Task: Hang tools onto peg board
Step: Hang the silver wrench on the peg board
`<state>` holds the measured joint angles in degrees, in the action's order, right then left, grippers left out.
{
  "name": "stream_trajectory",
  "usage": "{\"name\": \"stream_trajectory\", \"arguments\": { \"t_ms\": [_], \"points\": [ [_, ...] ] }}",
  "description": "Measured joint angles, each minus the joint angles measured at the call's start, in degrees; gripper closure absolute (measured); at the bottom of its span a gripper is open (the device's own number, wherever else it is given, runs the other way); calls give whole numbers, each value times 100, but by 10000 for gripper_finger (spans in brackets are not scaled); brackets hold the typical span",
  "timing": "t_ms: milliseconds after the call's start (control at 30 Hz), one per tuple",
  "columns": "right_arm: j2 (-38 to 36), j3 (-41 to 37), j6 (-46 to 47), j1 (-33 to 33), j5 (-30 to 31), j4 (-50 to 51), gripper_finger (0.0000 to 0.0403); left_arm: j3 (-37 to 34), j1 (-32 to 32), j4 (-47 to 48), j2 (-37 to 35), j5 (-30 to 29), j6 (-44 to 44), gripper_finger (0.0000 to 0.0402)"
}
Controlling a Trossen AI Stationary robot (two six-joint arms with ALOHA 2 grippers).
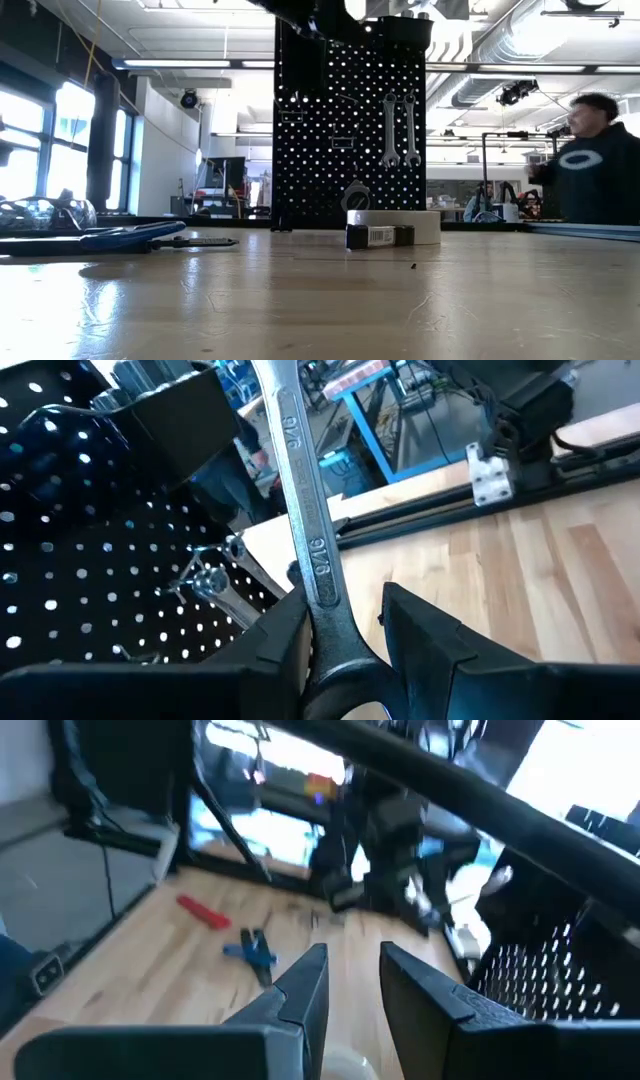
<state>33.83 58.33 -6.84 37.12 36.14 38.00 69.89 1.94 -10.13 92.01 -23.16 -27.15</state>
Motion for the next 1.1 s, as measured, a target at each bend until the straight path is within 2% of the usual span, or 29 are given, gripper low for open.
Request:
{"name": "stream_trajectory", "arguments": {
  "t_ms": [133,300,433,533,633,833,967,1100],
  "points": [
    [-542,-208,-558,0,-80,-326,316,0,38,-359,274,-1,79,300],
    [-1303,-1158,-896,0,-37,-1148,316,0,42,-1134,751,-105,47,300],
    [-1744,-2320,-1068,-4,414,-2447,316,-2,105,-1645,1133,-222,53,300],
    [-1868,-3197,-1242,-109,498,-3656,316,-2,206,-1919,1379,-325,145,300],
    [-1874,-3893,-1236,-342,388,-4640,316,-2,316,-2026,1587,-378,370,300],
    [-1768,-4776,-574,-1218,-755,-5926,316,-2,407,-2564,1874,-460,586,300],
    [-1444,-4996,48,-1984,-824,-6189,316,-2,321,-2720,1952,-495,612,300],
    [-799,-4999,492,-2718,-906,-6527,316,-2,224,-2785,1980,-590,605,300]
  ]
}}
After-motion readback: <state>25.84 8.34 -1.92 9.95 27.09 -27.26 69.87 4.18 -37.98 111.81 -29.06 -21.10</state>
